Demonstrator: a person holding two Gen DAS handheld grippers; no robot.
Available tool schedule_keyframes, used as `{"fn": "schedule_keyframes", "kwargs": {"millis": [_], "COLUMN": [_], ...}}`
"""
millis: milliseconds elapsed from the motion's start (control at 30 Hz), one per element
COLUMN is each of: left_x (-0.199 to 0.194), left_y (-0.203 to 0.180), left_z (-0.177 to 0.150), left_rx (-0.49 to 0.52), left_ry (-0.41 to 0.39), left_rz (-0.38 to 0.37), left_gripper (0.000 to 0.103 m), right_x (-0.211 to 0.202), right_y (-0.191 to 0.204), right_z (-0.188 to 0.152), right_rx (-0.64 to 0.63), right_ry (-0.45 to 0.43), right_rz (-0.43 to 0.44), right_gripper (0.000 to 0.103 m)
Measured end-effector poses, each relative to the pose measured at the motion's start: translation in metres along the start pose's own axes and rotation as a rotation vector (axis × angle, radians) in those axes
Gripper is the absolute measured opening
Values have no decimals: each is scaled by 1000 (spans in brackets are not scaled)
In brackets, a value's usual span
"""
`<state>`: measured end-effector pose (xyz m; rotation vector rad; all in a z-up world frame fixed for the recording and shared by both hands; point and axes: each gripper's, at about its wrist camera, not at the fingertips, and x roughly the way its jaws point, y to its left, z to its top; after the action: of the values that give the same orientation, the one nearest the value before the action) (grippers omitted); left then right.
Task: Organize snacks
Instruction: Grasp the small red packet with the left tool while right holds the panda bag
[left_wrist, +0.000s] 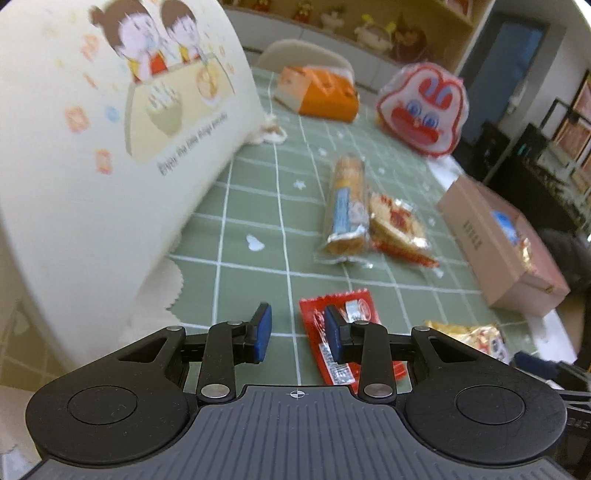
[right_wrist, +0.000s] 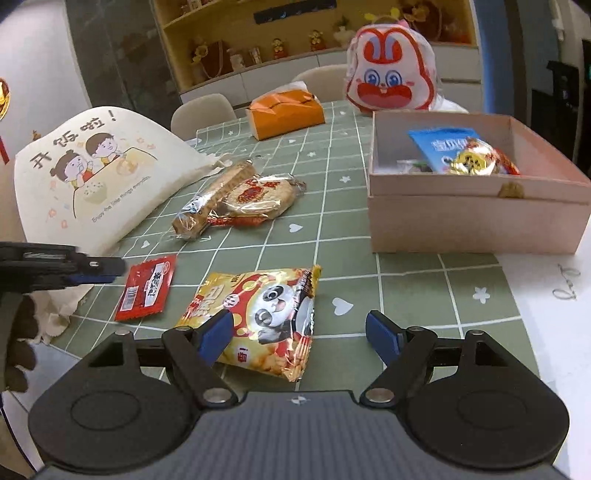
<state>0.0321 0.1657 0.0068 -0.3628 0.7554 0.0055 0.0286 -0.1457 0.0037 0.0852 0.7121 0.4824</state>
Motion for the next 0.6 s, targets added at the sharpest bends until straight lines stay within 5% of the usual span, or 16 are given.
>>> {"fn": "schedule_keyframes", "kwargs": {"millis": [133, 400, 600], "left_x": [3, 4, -11], "left_y": [-14, -71, -85], "left_z": [-5, -27, -28], "left_rx": [49, 392, 425], "left_ry": [23, 30, -23], "left_rz": [-45, -45, -4], "left_gripper": [36, 43, 42], "right_x": [0, -3, -6], "right_y": [-7, -7, -20], "right_z": [-1, -4, -4], "right_rx": [30, 37, 116], "right_ry": [5, -7, -23], "right_rz": [11, 6, 22], "right_gripper": [81, 82, 83]}}
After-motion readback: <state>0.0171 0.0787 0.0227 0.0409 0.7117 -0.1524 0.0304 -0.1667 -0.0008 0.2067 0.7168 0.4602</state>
